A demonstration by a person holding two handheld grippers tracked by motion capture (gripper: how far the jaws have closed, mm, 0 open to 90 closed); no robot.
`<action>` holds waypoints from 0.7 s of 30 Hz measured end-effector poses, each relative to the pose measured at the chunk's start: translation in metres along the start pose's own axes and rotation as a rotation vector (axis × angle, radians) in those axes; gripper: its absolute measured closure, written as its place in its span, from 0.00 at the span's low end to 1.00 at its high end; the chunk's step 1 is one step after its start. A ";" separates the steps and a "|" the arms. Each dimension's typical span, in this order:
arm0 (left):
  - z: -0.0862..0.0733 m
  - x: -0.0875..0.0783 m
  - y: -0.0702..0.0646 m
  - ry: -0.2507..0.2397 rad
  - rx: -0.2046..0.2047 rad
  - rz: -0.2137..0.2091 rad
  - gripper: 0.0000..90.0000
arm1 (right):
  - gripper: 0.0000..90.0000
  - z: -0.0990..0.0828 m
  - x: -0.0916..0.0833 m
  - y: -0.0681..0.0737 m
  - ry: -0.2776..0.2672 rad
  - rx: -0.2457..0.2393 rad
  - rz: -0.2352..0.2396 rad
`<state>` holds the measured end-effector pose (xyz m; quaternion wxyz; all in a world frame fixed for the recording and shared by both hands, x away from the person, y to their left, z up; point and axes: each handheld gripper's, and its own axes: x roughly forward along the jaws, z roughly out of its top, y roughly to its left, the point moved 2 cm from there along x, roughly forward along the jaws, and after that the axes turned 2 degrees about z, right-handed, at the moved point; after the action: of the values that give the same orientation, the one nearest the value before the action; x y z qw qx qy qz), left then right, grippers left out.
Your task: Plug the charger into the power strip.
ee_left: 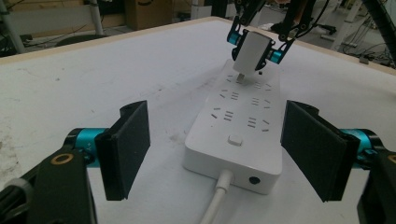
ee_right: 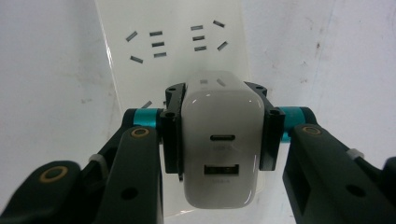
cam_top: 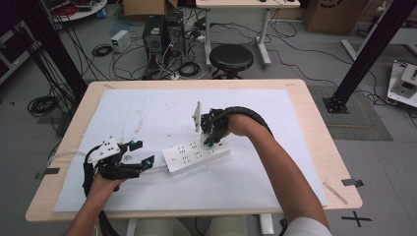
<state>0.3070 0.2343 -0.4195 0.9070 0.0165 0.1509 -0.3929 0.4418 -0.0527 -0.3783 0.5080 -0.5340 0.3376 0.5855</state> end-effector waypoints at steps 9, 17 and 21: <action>-0.003 -0.001 -0.001 -0.005 -0.003 0.008 0.27 | 0.70 0.022 0.006 -0.005 0.152 -0.059 0.050; -0.005 -0.003 -0.001 -0.008 -0.010 0.009 0.27 | 0.70 0.026 0.015 -0.009 0.193 -0.058 0.090; -0.006 -0.002 0.001 -0.004 -0.011 0.010 0.27 | 0.70 0.025 0.016 -0.012 0.182 -0.059 0.102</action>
<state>0.3044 0.2373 -0.4249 0.9094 0.0115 0.1509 -0.3874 0.4473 -0.0220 -0.3873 0.4287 -0.5818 0.3916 0.5695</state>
